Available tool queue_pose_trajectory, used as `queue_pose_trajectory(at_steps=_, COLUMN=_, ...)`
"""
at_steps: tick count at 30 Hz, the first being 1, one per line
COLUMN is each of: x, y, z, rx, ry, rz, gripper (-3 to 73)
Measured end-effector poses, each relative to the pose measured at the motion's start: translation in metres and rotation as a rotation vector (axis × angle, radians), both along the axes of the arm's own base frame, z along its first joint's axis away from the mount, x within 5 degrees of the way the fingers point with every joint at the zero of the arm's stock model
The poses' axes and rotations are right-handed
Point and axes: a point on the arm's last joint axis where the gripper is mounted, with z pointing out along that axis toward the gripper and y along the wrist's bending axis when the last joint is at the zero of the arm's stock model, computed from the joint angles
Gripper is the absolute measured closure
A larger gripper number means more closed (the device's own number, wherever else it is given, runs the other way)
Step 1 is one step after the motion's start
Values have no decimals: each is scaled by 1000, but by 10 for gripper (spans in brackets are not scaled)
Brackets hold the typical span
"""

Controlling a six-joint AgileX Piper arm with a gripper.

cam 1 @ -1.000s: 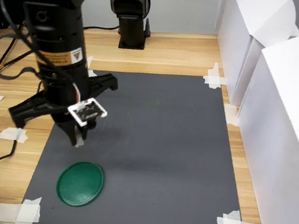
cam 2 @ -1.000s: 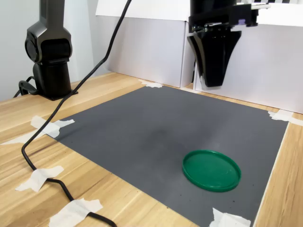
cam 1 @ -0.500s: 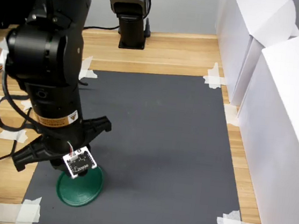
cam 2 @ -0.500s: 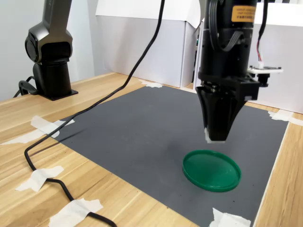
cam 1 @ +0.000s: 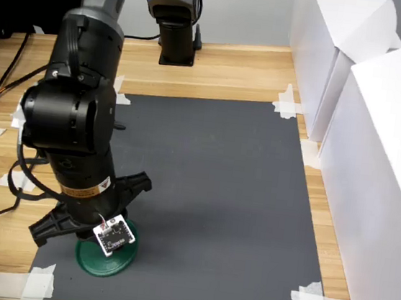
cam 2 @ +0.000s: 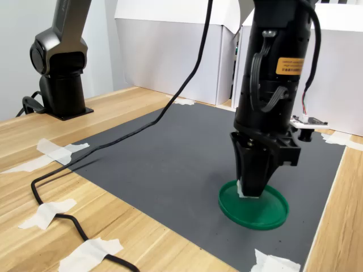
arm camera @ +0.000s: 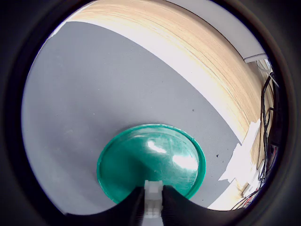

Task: Grasp a white terminal and put it on the green lid.

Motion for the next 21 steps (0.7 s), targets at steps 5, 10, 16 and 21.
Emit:
queue_pose_trajectory(at_steps=5, x=0, y=0, z=-1, rx=-1, ry=1, rz=13, gripper=227)
queue_pose_trajectory(at_steps=10, x=-1, y=3, z=11, rx=29, ry=-36, rz=8, gripper=65)
queue_pose_trajectory(at_steps=16, x=-12, y=11, z=76, rx=125, ry=-240, rz=-8, gripper=73)
queue_pose_trajectory(at_steps=21, x=-35, y=16, z=136, rx=202, ry=-393, rz=-20, gripper=254)
